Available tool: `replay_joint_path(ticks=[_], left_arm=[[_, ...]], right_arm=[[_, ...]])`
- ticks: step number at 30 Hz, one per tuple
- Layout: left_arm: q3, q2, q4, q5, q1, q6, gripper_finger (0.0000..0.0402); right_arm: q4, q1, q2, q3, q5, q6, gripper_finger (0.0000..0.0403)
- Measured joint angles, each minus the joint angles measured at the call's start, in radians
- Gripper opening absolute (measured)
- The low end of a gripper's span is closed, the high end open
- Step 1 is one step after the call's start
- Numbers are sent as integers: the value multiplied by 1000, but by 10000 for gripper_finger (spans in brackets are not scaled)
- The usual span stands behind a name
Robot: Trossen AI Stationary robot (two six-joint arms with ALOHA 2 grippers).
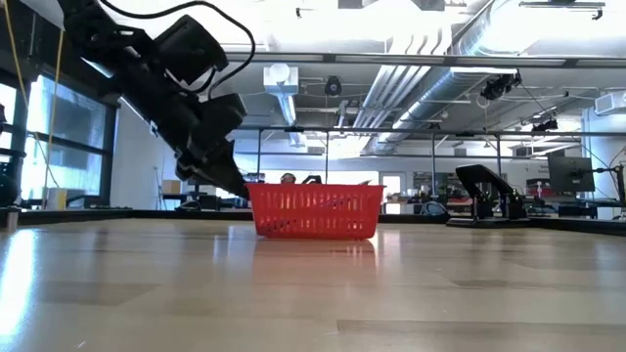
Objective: Sort crayons/erasers/pens/pencils in bins
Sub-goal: Put the orange eraser into the orange bin
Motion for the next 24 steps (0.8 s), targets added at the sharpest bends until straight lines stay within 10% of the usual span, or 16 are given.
replay_joint_path(ticks=[24], left_arm=[[1, -267, -25, -264, -355, 61, 0]], right_arm=[[-302, 2, 0, 0, -399, 497, 0]])
